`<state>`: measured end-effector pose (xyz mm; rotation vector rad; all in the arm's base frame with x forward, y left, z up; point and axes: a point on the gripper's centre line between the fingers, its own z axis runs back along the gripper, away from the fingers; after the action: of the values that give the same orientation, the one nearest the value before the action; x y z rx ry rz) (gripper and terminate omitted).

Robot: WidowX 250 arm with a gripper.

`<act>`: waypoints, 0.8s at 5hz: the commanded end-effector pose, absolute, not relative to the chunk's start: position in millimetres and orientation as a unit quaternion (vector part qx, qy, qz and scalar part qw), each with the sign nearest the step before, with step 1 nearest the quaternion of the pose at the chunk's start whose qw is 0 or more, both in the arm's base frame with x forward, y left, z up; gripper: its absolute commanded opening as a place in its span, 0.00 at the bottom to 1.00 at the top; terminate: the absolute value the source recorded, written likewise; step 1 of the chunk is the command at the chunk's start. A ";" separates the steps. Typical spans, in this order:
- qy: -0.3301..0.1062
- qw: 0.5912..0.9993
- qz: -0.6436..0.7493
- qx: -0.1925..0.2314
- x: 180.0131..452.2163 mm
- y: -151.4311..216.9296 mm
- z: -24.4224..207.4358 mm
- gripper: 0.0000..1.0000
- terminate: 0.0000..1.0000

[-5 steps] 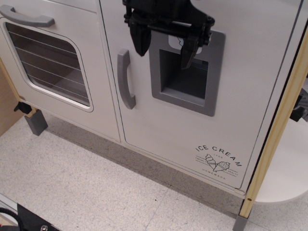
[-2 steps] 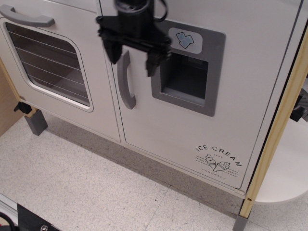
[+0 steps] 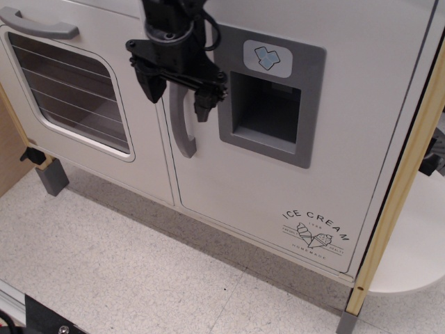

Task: Open fridge

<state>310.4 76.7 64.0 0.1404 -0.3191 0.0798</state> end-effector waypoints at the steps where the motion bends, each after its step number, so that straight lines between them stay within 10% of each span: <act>1: -0.204 0.977 0.028 0.058 329.5 91.4 65.7 1.00 0.00; 4: -0.214 0.974 0.020 0.066 354.9 109.2 62.5 1.00 0.00</act>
<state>339.7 103.2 42.9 0.1111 -0.3672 0.0353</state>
